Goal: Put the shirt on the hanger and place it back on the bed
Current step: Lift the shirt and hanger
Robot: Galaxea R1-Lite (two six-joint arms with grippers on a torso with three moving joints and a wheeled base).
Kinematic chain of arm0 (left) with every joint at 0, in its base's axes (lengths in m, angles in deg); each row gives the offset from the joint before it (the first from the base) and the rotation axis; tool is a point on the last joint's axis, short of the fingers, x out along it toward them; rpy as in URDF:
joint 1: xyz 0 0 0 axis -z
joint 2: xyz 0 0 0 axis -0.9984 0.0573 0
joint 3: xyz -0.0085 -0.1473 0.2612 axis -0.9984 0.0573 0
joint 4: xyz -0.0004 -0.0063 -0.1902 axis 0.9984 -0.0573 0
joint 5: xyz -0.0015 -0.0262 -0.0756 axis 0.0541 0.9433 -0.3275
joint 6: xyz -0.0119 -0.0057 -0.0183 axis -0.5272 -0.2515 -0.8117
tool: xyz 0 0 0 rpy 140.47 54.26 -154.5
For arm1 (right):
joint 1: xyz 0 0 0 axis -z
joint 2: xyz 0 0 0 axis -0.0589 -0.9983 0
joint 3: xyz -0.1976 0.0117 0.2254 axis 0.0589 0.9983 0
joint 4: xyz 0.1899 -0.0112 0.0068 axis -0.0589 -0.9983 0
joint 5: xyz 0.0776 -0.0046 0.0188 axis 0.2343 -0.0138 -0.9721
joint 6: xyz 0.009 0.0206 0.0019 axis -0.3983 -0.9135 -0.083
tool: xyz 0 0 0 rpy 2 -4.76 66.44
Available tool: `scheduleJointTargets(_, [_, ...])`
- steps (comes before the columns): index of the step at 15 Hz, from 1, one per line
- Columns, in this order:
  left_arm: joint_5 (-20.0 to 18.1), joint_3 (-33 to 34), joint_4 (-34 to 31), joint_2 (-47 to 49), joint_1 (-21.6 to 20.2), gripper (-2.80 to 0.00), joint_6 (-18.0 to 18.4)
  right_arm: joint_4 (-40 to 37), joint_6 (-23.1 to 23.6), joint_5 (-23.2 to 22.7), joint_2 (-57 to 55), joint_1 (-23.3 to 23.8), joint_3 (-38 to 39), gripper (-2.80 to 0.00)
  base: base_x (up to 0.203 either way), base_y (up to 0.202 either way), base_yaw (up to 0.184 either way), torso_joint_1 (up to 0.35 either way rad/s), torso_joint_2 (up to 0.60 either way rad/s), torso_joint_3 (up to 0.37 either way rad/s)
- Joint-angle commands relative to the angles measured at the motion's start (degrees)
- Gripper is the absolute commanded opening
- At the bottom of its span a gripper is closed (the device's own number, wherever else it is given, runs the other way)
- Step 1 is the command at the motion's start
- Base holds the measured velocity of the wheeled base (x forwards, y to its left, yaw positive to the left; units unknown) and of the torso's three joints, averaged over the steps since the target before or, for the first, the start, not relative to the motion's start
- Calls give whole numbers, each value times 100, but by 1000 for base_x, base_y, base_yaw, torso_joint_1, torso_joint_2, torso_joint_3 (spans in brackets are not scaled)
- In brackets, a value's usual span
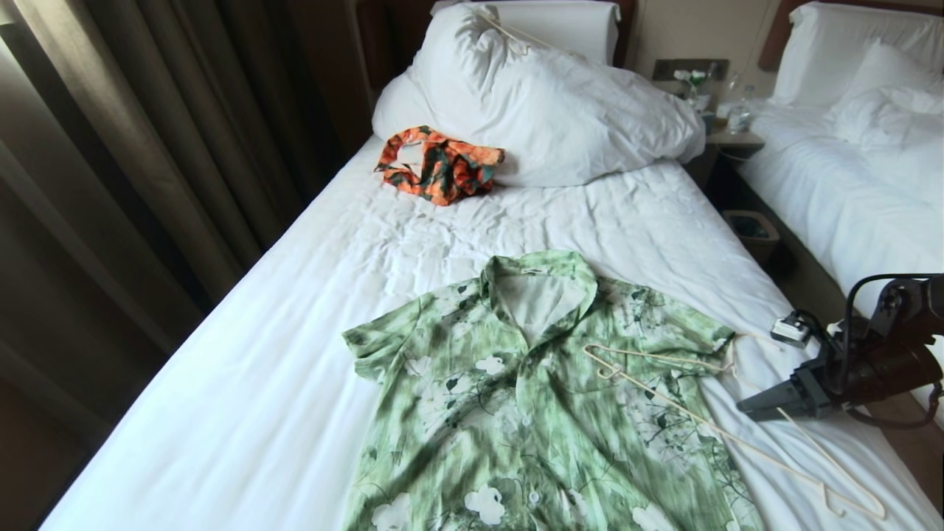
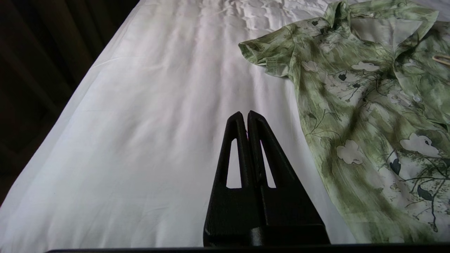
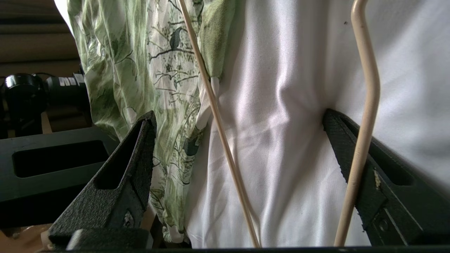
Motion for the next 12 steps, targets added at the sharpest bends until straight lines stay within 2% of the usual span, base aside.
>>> scheduleJointTargets(1, [2, 1, 1, -1, -1, -280, -3, -28, 26, -26, 7, -50, 4, 0, 0, 0, 0, 0, 0, 0])
scheduleJointTargets(2, [2, 9, 1, -1, -1, -280, -4, -28, -18, -26, 7, -41, 13, 0, 0, 0, 0, 0, 0, 0])
scheduleJointTargets(3, [2, 9, 1, -1, -1, -280, -4, -8, -35, -26, 7, -32, 22, -280, 0, 0, 0, 0, 0, 0])
scheduleJointTargets(12, [2, 2, 1, -1, -1, -280, -4, 43, -53, -26, 7, -6, 22, -280, 0, 0, 0, 0, 0, 0])
